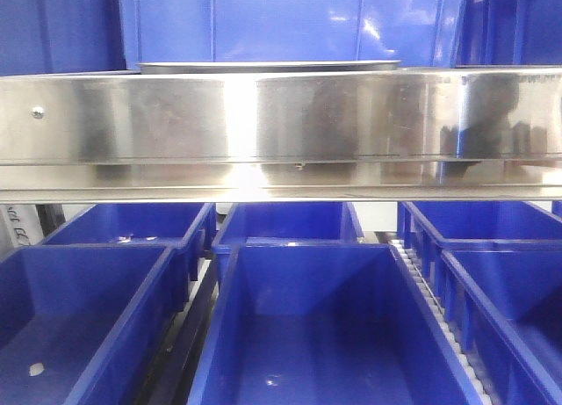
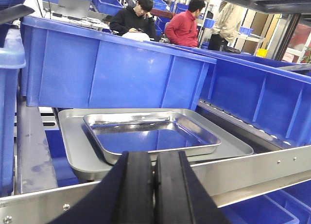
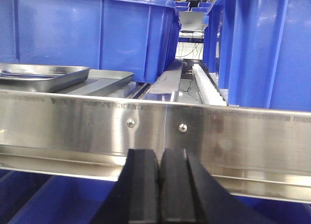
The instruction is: Stack silver trays without gaps
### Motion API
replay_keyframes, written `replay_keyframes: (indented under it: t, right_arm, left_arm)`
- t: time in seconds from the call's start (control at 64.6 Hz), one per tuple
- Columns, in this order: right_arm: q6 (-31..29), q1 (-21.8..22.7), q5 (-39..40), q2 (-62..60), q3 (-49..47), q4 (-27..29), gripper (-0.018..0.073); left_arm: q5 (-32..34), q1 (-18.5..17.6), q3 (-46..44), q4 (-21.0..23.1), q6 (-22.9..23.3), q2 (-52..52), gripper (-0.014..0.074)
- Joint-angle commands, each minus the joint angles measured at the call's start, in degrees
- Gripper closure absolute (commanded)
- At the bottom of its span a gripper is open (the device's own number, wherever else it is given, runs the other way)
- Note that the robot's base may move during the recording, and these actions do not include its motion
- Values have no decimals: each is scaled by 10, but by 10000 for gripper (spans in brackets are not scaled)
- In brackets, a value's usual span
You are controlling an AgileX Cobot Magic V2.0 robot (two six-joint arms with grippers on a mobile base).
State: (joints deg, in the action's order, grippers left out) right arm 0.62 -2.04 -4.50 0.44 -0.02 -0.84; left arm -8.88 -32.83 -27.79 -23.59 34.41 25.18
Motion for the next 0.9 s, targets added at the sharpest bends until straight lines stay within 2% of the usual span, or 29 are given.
replay_keyframes:
  t: [0.0,0.449,0.65,0.79,0.836,0.882]
  right_arm:
    - [-2,3,9,-4,0,1,640]
    - [-2,3,9,-4,0,1,640]
    - [-2,3,9,-4,0,1,640]
    - [-2,3,9,-4,0,1,640]
    - [-2,3,9,-4,0,1,640]
    - [-2,3,9,-4,0,1,640]
  left_arm:
    - [8,-1,-1,-2,-2,-4,601]
    - [5,-1,0,-2,-2,-4,601]
    - [-8,-1,6,-16,-3,-19,602]
    - [-25,29,36,-18,-103,-70,602]
    - [-22,47,50,1,-144,-92,602]
    - [-22,68,64,47,-197,-118,602]
